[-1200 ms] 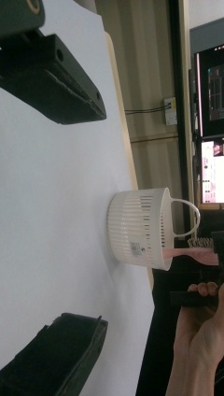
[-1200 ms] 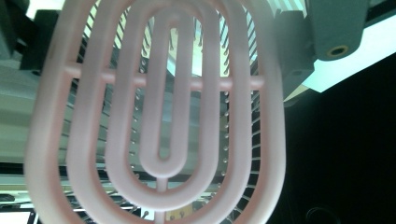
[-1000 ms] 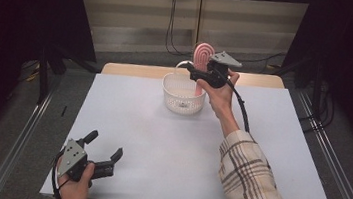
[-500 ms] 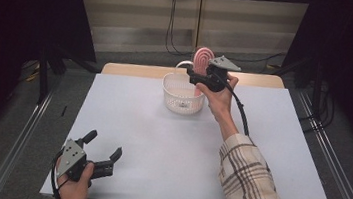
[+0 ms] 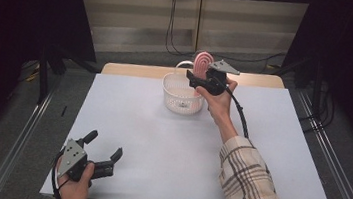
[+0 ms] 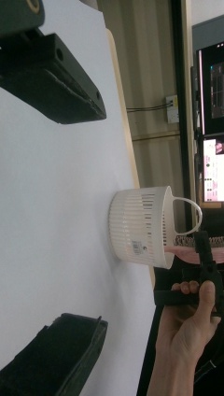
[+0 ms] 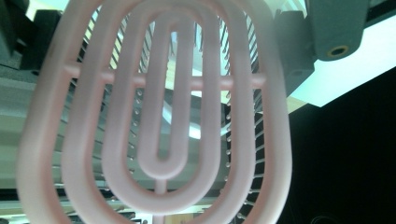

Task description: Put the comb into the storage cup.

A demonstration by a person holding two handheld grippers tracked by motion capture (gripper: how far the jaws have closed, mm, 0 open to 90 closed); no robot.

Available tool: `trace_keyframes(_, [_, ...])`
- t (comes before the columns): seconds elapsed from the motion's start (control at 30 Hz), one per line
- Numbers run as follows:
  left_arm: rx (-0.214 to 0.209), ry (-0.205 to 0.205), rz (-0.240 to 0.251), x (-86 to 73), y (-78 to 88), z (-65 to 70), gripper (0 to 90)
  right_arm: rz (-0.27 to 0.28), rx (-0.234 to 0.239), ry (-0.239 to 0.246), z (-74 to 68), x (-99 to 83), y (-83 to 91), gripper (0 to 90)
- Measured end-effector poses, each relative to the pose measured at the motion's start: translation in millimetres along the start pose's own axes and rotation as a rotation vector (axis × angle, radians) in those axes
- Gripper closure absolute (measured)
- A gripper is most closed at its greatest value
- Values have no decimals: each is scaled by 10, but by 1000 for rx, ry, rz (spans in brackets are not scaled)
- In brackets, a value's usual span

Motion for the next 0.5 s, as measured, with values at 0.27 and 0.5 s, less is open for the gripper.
trace_keyframes(0.27, [-2,-3,-5,-6,-1,0,20,-10,3,-28,43,6,7,188])
trace_keyframes(0.5, [-7,2,-10,-13,-8,8,20,-19,5,-59,96,12,25,186])
Point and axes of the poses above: each handheld gripper's, and its own axes: y roughly backward along the jaws, x roughly out of its top, z roughly to its right, the point moved 7 cm from there along -y, roughly forward along the jaws, and after that the axes turned 11 degrees about -y, right-handed, at the moved point
